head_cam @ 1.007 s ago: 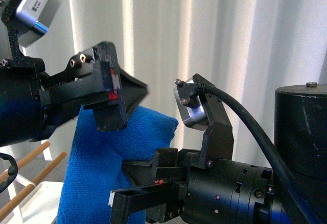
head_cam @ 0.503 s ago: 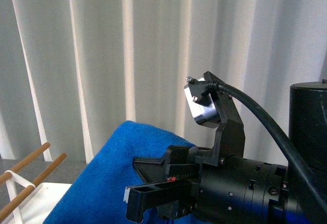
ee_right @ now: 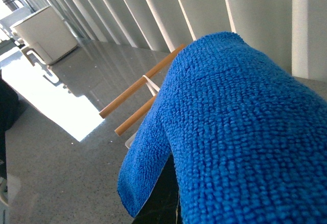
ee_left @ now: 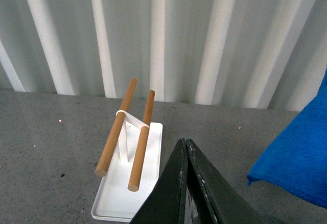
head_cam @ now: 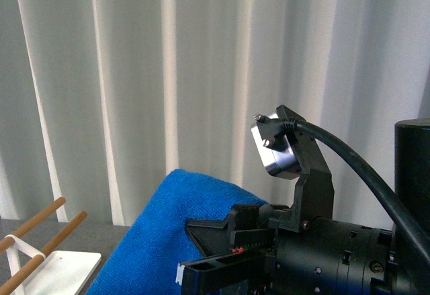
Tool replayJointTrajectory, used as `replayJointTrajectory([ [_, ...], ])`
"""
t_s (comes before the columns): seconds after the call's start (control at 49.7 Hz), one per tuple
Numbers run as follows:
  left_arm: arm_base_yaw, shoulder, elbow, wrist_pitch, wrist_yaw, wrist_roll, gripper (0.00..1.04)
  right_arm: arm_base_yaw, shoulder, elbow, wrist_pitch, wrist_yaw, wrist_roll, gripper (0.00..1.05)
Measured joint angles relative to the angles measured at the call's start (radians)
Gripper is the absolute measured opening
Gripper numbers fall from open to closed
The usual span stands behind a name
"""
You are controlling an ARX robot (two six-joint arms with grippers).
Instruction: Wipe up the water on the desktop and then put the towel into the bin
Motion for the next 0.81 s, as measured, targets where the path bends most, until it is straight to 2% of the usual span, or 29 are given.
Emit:
replayJointTrajectory([
  [0.161, 0.004, -0.071, -0.04, -0.011, 0.005, 0.0, 0.04, -0.015, -0.036, -0.015, -0.023, 0.024, -0.01, 0.03],
  [0.805, 0.004, -0.379, -0.041, -0.305, 0.006, 0.0, 0.04, -0.037, -0.067, -0.028, -0.043, 0.004, -0.021, 0.03],
])
